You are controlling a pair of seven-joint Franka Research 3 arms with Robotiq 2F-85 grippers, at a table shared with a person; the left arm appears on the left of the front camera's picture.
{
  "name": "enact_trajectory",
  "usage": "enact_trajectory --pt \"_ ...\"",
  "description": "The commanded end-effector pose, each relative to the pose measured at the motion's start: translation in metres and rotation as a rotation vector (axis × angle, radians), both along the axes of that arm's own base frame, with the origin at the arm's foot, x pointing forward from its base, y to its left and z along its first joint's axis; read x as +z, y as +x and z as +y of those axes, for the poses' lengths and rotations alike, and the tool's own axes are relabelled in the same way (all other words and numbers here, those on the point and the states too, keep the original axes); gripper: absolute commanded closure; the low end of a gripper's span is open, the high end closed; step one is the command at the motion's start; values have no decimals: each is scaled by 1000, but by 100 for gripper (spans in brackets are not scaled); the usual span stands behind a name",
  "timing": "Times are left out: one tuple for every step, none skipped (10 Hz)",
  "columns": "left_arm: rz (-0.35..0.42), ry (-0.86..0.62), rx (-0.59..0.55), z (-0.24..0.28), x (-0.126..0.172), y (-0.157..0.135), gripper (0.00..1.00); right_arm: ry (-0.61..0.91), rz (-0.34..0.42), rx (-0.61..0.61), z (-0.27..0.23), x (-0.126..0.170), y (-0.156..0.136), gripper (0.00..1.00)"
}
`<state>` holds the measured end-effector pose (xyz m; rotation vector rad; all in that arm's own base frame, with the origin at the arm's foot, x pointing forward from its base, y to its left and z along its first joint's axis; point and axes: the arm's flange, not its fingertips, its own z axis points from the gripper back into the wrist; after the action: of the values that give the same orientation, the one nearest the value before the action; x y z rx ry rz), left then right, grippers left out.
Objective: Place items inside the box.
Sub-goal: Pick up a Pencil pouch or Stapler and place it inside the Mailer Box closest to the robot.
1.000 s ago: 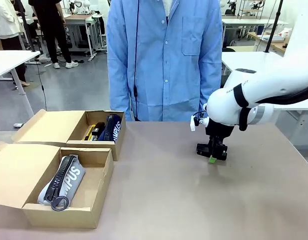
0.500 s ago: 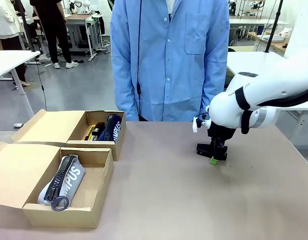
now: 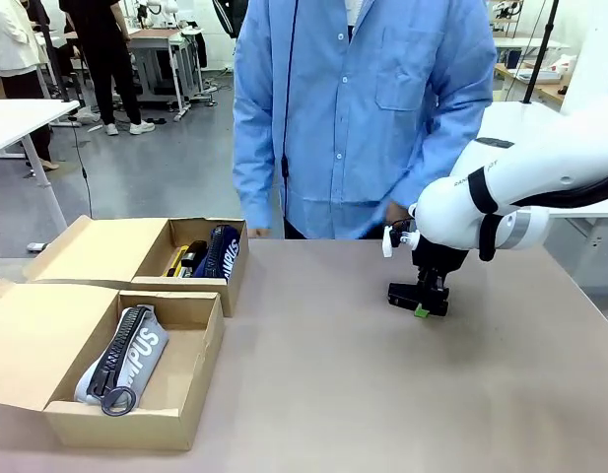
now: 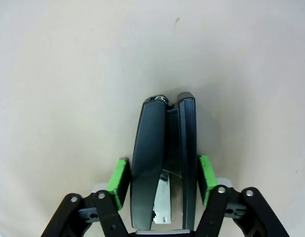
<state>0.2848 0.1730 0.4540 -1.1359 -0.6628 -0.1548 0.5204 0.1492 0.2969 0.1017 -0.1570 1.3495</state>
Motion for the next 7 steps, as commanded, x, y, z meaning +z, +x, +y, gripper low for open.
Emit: enact_trajectory --pt "-30 -16 0 -1 0 0 0 12 22 15 -8 -10 -9 100" --pt "-30 -16 0 -1 0 0 0 19 23 19 -7 -10 -9 100" --pt "-30 -16 0 -1 0 0 0 20 25 26 -6 -10 -10 95" --pt "-30 -16 0 -1 0 0 0 18 27 30 -6 -9 -11 100" --pt "-30 -16 0 -1 0 0 0 20 28 34 -6 -9 -11 100" --pt "-30 -16 0 -1 0 0 0 16 31 38 -6 -8 -11 100" --pt "-30 -16 0 -1 0 0 0 13 33 41 -6 -7 -11 100"
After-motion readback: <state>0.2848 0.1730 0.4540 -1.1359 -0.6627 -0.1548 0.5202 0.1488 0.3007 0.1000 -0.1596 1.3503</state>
